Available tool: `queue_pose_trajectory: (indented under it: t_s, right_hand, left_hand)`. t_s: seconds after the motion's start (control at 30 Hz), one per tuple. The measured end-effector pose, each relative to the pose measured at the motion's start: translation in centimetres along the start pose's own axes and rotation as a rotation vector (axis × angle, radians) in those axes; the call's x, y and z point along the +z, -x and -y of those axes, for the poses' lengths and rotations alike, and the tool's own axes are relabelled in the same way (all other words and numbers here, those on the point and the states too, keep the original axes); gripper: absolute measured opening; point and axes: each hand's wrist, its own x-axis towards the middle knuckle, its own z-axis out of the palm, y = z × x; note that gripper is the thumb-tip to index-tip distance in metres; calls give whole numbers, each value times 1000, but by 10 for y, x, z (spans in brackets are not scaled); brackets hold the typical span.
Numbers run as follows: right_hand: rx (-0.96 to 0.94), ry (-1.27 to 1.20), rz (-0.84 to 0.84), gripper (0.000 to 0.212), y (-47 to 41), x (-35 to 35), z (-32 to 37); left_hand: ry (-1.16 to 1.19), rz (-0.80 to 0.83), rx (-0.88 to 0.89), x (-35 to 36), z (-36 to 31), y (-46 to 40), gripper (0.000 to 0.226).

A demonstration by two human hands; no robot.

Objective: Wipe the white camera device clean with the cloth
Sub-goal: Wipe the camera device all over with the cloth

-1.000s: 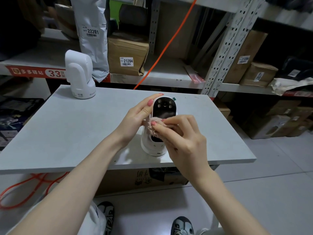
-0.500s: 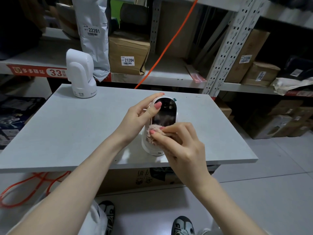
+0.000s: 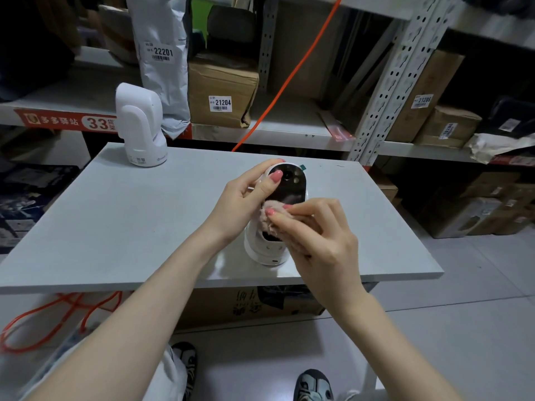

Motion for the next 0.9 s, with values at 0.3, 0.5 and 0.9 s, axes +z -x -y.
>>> queue_pose_trajectory:
  t_s: [0.3, 0.5, 0.9]
  right_hand:
    - [-142, 42, 93, 14, 11, -19, -21]
    - [-62, 75, 36, 14, -2, -17, -25]
    - [-196, 80, 116, 21, 14, -19, -19]
  left_hand:
    - [12, 27, -29, -5, 1, -1, 31]
    - [-1, 24, 2, -5, 2, 1, 33]
    - [16, 35, -15, -3, -3, 1, 43]
